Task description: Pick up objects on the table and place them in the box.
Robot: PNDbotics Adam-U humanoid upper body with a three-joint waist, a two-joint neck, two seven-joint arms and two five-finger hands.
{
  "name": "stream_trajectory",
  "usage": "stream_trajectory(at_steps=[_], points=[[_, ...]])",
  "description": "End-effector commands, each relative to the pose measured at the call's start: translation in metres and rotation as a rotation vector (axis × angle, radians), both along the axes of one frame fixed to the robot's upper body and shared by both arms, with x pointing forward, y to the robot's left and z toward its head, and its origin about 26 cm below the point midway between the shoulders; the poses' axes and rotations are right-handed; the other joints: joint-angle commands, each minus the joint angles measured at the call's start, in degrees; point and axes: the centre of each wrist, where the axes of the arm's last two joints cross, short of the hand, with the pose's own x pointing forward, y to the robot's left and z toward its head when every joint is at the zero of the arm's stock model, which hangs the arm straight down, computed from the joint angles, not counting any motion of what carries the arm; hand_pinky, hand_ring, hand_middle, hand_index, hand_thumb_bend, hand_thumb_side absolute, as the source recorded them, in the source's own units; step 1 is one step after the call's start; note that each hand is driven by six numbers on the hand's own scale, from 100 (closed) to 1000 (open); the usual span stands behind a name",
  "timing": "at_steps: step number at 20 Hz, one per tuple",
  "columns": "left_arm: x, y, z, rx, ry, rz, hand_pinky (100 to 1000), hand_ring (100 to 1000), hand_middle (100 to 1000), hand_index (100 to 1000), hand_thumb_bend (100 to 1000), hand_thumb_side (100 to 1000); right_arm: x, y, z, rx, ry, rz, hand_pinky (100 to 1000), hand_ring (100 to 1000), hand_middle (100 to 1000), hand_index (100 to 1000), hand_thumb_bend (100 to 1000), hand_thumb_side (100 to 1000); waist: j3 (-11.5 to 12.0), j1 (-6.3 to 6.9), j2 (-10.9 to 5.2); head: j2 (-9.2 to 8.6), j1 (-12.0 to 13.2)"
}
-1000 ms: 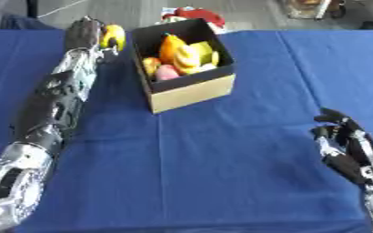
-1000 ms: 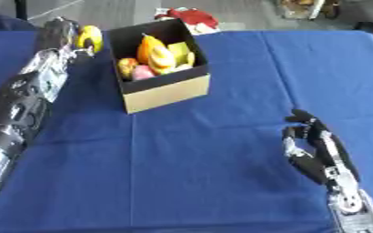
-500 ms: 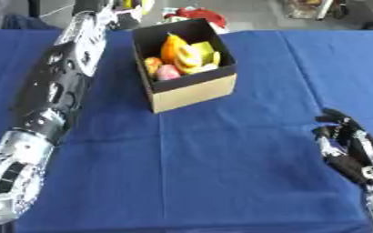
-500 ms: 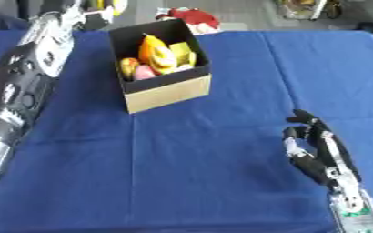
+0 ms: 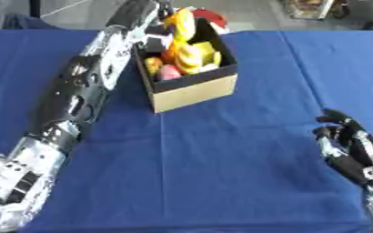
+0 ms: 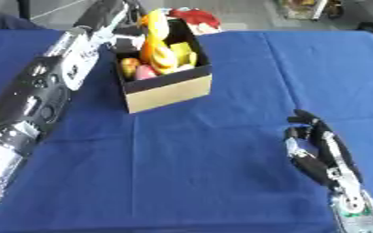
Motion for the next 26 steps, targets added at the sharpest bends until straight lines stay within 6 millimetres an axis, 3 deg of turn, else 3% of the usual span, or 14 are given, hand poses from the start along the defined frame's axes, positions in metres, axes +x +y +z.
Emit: stream_trajectory(at_steps=[1,3,5,9,11,13,17,20,26], points=[[0.002,0.004,0.015,0.025,-0.027,-0.007,777,753,788,918,320,383,0.001,-0.003,0.007,-0.012,-0.022,-0.005,750,673,739,883,100,265,0.00,0.34,-0.61,0.23,-0.06],[0.000,0.014,0.027,0.009,-0.072,-0.015,804,786,838,944,331,524,0.001,-0.004,0.007,-0.013,-0.022,-0.007,750,672,739,883,100,265,0.09,0.46,-0.65,0.23,-0.07],[-0.003,0.024,0.042,-0.004,-0.119,-0.034,822,808,863,950,322,575,0.001,-0.005,0.007,-0.014,-0.022,-0.009,750,673,739,883,100,265,0.22,0.58,-0.71,0.23,-0.14],[-0.014,0.046,0.065,-0.046,-0.231,-0.086,820,808,862,941,205,604,0.000,-0.007,0.007,-0.018,-0.022,-0.014,750,672,739,883,100,267,0.75,0.80,-0.90,0.23,-0.19],[-0.021,0.058,0.067,-0.076,-0.279,-0.112,806,791,834,921,122,627,0.000,-0.008,0.007,-0.020,-0.023,-0.016,750,673,739,883,100,269,1.10,0.91,-1.03,0.23,-0.18],[-0.029,0.070,0.066,-0.117,-0.324,-0.137,796,772,798,896,100,606,0.000,-0.008,0.008,-0.020,-0.025,-0.018,750,673,739,883,100,271,1.43,0.97,-1.11,0.23,-0.21],[-0.046,0.084,0.050,-0.244,-0.400,-0.185,778,741,742,867,100,606,0.000,-0.011,0.009,-0.020,-0.031,-0.030,750,673,739,883,100,275,2.60,1.00,-1.10,0.23,-0.89],[-0.058,0.082,0.032,-0.360,-0.430,-0.175,762,718,708,845,100,605,0.001,-0.012,0.014,-0.017,-0.049,-0.037,751,673,739,883,100,283,3.52,0.98,-0.77,0.23,-1.05],[-0.080,0.069,-0.024,-0.577,-0.322,-0.091,756,710,692,838,100,672,0.003,-0.010,0.023,-0.002,-0.079,-0.032,751,673,739,882,100,297,4.93,0.87,-0.40,0.23,-0.95]])
